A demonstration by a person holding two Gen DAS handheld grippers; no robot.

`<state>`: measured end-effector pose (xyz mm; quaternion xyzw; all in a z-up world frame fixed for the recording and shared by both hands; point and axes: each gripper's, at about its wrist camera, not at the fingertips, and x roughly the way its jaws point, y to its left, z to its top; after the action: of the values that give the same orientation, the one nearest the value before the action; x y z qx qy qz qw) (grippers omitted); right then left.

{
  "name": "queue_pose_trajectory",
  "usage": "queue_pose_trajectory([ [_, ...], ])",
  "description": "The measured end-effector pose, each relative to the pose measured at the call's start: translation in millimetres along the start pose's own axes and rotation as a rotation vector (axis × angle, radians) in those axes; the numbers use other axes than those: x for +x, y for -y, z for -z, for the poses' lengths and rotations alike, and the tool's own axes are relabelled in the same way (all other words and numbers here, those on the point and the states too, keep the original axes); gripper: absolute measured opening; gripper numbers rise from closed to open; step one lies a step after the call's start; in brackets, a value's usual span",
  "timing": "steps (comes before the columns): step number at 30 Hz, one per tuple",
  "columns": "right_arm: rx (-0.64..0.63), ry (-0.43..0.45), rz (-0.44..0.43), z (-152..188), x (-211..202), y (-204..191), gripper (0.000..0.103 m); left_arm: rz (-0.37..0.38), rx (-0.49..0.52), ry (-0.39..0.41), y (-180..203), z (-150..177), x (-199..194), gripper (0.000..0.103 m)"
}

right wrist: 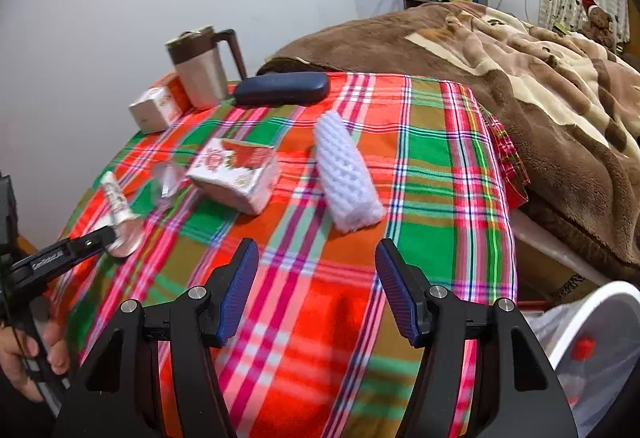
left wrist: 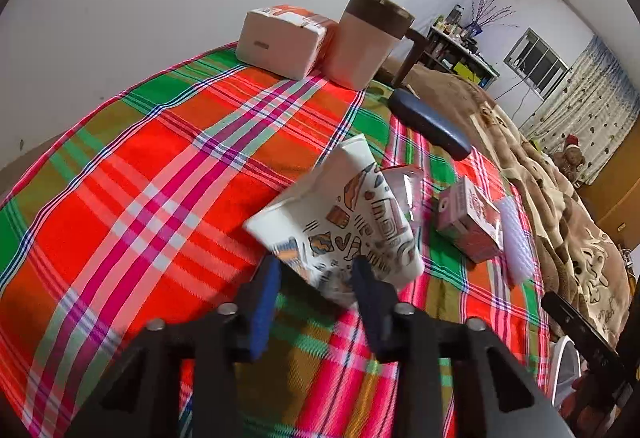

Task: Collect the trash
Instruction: 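Grasp the patterned paper cup with the left tool while the right tool grasps the white foam net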

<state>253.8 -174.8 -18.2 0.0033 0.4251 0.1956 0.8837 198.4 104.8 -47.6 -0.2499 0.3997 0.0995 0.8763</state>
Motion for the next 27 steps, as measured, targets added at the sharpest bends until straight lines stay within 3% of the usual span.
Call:
queue_pose_trajectory([
  [5,0.007,-0.005,0.023,-11.4,17.7,9.4,0.062,-0.005,0.03,0.002,0.5,-2.8,5.2,0.012],
  [9,0.009,-0.016,0.032,-19.2,32.4,13.6,0.062,0.02,0.063,0.007,3.9,-1.9,2.8,0.006],
  [10,0.01,-0.02,0.032,-20.5,36.0,13.9,0.059,0.024,0.073,0.011,5.5,-1.3,1.3,0.005],
  [12,0.014,-0.047,0.023,-22.7,45.8,14.2,0.042,0.035,0.099,0.021,10.5,-0.8,-1.0,0.005],
  [18,0.009,-0.048,0.043,-22.3,49.5,11.4,0.024,0.059,0.108,0.032,12.4,-2.0,-5.6,0.004],
  [21,0.008,-0.037,0.041,-21.0,43.7,11.4,0.021,0.077,0.078,0.026,7.9,-4.2,-7.6,0.005],
  [24,0.011,-0.033,0.032,-19.1,39.7,11.2,0.02,0.087,0.015,-0.001,-0.1,-5.1,-5.4,0.013],
  [26,0.012,-0.032,0.028,-17.3,37.2,10.7,0.02,0.122,-0.026,-0.021,-4.7,-6.0,-1.6,0.046],
  [27,0.012,-0.032,0.026,-17.7,38.2,10.4,0.02,0.147,-0.048,-0.03,-6.6,-6.4,-0.3,0.05],
])
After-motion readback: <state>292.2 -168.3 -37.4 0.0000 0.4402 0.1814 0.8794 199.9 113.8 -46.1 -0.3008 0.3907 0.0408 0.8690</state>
